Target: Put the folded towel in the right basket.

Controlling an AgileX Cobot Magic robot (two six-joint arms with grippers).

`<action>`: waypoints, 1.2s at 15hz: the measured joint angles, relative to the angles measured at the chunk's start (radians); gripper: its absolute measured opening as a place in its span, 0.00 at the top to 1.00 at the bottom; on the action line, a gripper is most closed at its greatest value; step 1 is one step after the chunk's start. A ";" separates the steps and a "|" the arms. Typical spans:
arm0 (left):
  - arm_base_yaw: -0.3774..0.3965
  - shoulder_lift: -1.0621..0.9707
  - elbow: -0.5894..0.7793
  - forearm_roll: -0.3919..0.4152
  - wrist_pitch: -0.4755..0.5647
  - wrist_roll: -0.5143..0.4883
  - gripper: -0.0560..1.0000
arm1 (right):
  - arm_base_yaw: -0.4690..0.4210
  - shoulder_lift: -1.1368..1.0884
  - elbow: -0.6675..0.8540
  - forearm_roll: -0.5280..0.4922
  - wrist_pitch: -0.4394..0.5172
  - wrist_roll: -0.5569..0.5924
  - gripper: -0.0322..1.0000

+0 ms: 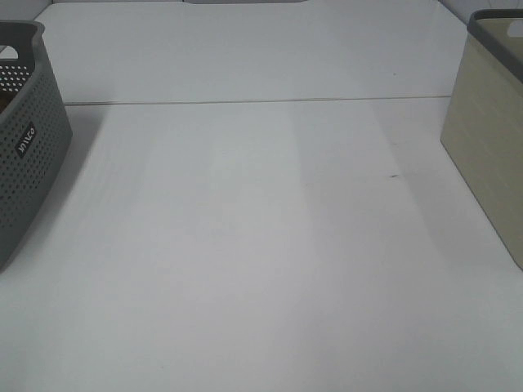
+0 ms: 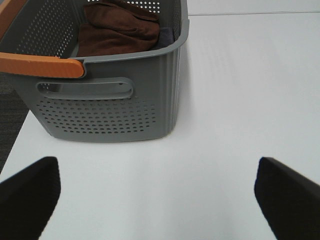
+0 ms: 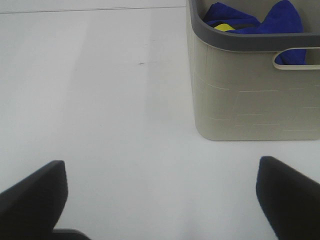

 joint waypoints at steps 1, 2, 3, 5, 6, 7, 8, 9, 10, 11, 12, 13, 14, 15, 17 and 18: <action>0.000 0.000 0.000 0.000 0.000 0.000 0.02 | 0.000 0.000 0.000 0.000 0.000 0.000 0.02; 0.000 0.000 0.000 0.000 0.000 0.000 0.02 | 0.000 0.000 0.000 0.000 0.000 0.000 0.02; 0.000 0.000 0.000 0.000 0.000 0.000 0.02 | 0.000 0.000 0.000 0.000 0.000 0.000 0.02; 0.000 0.000 0.000 0.000 0.000 0.000 0.02 | 0.000 0.000 0.000 0.000 0.000 0.000 0.02; 0.000 0.000 0.000 0.000 0.000 0.000 0.02 | 0.000 0.000 0.000 0.000 0.000 0.000 0.02; 0.000 0.000 0.000 0.000 0.000 0.000 0.02 | 0.000 0.000 0.000 0.000 0.000 0.000 0.02; 0.000 0.000 0.000 0.000 0.000 0.000 0.02 | 0.000 0.000 0.000 0.000 0.000 0.000 0.02; 0.000 0.000 0.000 0.000 0.000 0.000 0.02 | 0.000 0.000 0.000 0.001 0.000 0.000 0.02; 0.000 0.000 0.000 0.000 0.000 0.000 0.02 | -0.008 0.000 0.000 0.001 0.000 0.000 0.02; 0.000 0.000 0.000 0.000 0.000 0.000 0.02 | -0.029 0.000 0.000 0.002 0.000 0.000 0.02; 0.000 0.000 0.000 0.000 0.000 0.000 0.02 | -0.041 0.000 0.000 0.003 0.000 0.000 0.02; 0.000 0.000 0.000 0.000 0.000 0.000 0.02 | -0.043 0.000 0.000 0.004 0.000 0.000 0.02; 0.000 0.000 0.000 0.000 0.000 0.000 0.02 | -0.044 0.000 0.000 0.005 0.000 0.000 0.02; 0.000 0.000 0.000 0.000 0.000 0.000 0.02 | -0.045 0.000 0.000 0.008 0.000 0.000 0.02; 0.000 0.000 0.000 0.000 0.000 0.000 0.02 | -0.045 0.000 0.000 0.008 0.000 0.000 0.02; 0.000 0.000 0.000 0.000 0.000 0.000 0.02 | -0.045 0.000 0.000 0.008 0.000 0.000 0.02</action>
